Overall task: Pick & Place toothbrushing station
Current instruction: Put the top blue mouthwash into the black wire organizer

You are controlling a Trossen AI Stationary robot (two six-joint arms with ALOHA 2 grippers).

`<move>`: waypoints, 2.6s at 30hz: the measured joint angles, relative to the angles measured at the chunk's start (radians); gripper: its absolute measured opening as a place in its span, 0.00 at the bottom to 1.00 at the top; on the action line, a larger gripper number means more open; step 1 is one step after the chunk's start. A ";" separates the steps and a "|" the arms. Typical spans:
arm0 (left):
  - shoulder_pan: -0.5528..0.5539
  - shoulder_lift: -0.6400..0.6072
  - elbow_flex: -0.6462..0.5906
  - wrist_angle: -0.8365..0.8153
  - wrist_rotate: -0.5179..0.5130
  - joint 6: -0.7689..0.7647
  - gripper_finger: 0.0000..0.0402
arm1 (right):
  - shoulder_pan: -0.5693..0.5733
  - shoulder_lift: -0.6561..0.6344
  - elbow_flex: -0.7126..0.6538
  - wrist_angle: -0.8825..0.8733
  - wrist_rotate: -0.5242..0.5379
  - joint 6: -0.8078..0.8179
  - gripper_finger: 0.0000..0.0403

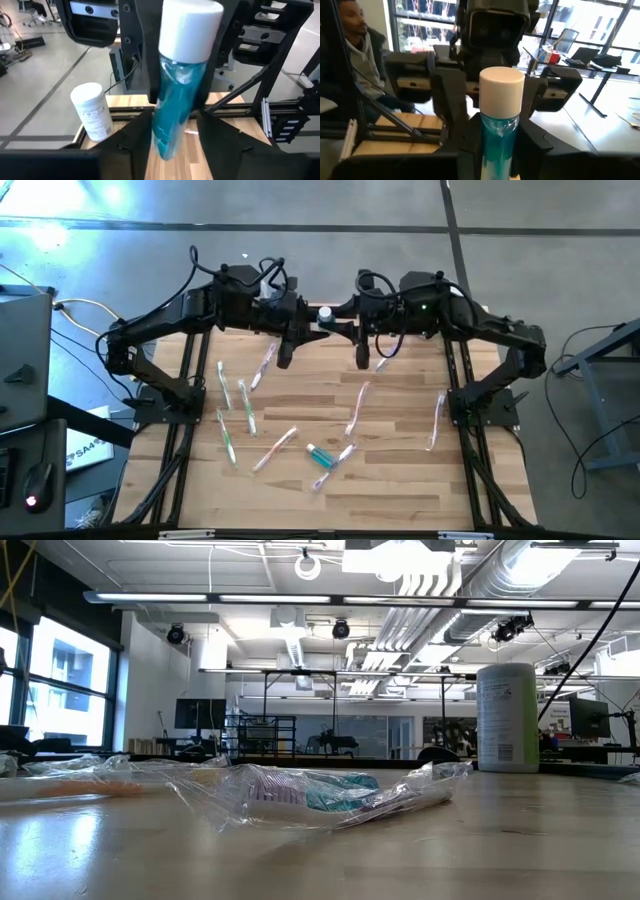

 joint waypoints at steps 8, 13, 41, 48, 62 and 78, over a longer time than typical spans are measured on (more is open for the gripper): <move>0.000 -0.003 0.000 -0.116 -0.017 0.000 0.54 | -0.001 -0.014 0.000 -0.216 0.111 0.011 0.17; 0.000 -0.009 0.000 -0.138 -0.050 0.000 0.55 | -0.008 -0.005 0.000 -0.347 0.159 0.030 0.17; 0.000 0.068 0.000 -0.078 -0.107 0.047 0.55 | -0.035 0.034 0.000 -0.386 0.043 0.029 0.17; 0.000 0.068 0.000 -0.049 -0.107 0.046 0.53 | -0.035 0.034 0.000 -0.389 0.043 0.028 0.17; 0.000 0.068 0.000 -0.067 -0.100 0.044 0.25 | -0.035 0.034 0.000 -0.394 0.045 0.024 0.17; 0.000 0.110 0.002 -0.070 -0.077 0.046 0.39 | -0.035 0.033 -0.001 -0.417 0.046 0.026 0.17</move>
